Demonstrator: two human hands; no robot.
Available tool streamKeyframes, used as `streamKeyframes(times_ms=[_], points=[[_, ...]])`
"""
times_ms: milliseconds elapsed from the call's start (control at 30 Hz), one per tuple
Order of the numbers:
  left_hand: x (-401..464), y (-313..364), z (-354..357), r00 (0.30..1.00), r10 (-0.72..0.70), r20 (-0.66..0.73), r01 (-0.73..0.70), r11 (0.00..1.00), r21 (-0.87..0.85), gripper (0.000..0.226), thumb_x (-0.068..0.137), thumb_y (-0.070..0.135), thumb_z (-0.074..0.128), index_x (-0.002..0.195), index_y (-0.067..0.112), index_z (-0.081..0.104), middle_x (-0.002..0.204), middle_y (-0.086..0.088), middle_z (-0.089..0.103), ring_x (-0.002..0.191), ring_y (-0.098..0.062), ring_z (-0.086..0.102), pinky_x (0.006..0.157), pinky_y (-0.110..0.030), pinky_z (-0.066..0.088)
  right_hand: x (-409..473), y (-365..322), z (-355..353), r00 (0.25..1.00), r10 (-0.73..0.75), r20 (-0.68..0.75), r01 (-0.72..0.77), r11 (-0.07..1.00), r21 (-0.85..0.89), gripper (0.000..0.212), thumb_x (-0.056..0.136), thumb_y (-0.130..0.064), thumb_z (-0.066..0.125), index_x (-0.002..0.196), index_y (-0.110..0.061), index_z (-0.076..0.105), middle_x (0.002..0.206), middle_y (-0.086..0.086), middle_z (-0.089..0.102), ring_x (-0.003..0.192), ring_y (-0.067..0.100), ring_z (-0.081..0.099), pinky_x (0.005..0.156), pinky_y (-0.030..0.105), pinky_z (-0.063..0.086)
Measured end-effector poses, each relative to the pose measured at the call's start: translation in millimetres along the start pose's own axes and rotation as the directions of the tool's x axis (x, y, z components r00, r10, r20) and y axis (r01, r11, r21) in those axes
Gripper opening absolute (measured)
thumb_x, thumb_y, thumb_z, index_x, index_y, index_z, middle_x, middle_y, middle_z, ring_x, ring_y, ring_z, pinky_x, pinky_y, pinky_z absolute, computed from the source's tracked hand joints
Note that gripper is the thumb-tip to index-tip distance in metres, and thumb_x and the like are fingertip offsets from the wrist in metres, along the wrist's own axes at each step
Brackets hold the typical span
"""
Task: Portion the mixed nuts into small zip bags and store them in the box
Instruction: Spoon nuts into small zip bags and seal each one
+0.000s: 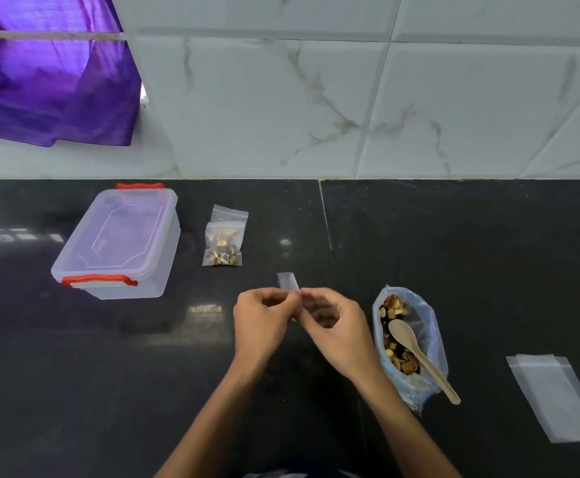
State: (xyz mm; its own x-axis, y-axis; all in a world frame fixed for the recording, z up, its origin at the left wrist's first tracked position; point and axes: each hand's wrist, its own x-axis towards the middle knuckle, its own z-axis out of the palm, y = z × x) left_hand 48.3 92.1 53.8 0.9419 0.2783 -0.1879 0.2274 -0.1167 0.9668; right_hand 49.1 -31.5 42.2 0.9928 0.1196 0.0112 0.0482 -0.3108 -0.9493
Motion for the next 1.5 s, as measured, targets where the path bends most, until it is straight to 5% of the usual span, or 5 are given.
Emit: streamKeyframes(times_ms=[367,733,933,1133,1500], points=[[13.2,-9.6,-20.6,0.960,-0.065,0.273,0.015,0.983,0.182,0.015,0.086,0.018,0.068,0.073,0.014,0.073,0.062,0.000,0.068,0.060,-0.008,0.064,0.057,-0.019,0.052,9.3,3.4,-11.5,0.959,0.170,0.228,-0.165,0.985,-0.039,0.011,0.088,-0.023,0.065,0.096,-0.022,0.072,0.086,-0.005,0.073,0.082,0.005,0.068,0.078,0.027,0.057],[12.8,-8.1,-12.6,0.956,-0.102,0.275,0.019,0.957,0.290,0.023,0.089,0.014,0.057,0.067,0.008,0.062,0.070,-0.010,0.068,0.070,-0.022,0.070,0.058,-0.028,0.057,3.1,-4.0,-0.7,0.974,0.171,0.151,-0.133,0.963,-0.234,0.009,0.094,-0.024,0.054,0.095,-0.025,0.063,0.081,-0.012,0.065,0.074,-0.002,0.063,0.064,0.012,0.051],[7.0,-10.2,-3.3,0.963,-0.013,0.271,-0.117,0.882,0.457,0.028,0.085,0.021,0.059,0.061,0.007,0.055,0.058,-0.005,0.064,0.058,-0.015,0.065,0.060,-0.035,0.053,3.3,-8.6,0.9,0.990,0.094,-0.109,-0.135,0.873,-0.469,0.006,0.091,-0.024,0.058,0.086,-0.024,0.055,0.077,-0.010,0.059,0.066,-0.001,0.055,0.053,0.012,0.041],[6.1,-8.7,-4.1,0.971,-0.016,0.239,-0.104,0.870,0.482,0.031,0.085,0.027,0.060,0.067,0.002,0.058,0.068,-0.015,0.066,0.067,-0.028,0.066,0.063,-0.041,0.054,1.5,-10.9,-8.7,0.918,0.320,0.233,-0.233,0.913,-0.336,0.016,0.089,-0.021,0.062,0.099,-0.029,0.054,0.084,-0.015,0.057,0.078,0.001,0.060,0.069,0.017,0.050],[-1.2,-1.6,2.8,0.970,-0.081,0.228,-0.074,0.797,0.600,0.030,0.095,0.028,0.051,0.074,0.011,0.064,0.070,-0.003,0.069,0.064,-0.014,0.066,0.063,-0.028,0.055,-0.7,-7.7,-1.5,0.980,0.188,-0.059,-0.197,0.950,-0.242,0.023,0.086,-0.016,0.067,0.074,-0.026,0.050,0.078,-0.004,0.065,0.066,0.004,0.065,0.058,0.016,0.052]])
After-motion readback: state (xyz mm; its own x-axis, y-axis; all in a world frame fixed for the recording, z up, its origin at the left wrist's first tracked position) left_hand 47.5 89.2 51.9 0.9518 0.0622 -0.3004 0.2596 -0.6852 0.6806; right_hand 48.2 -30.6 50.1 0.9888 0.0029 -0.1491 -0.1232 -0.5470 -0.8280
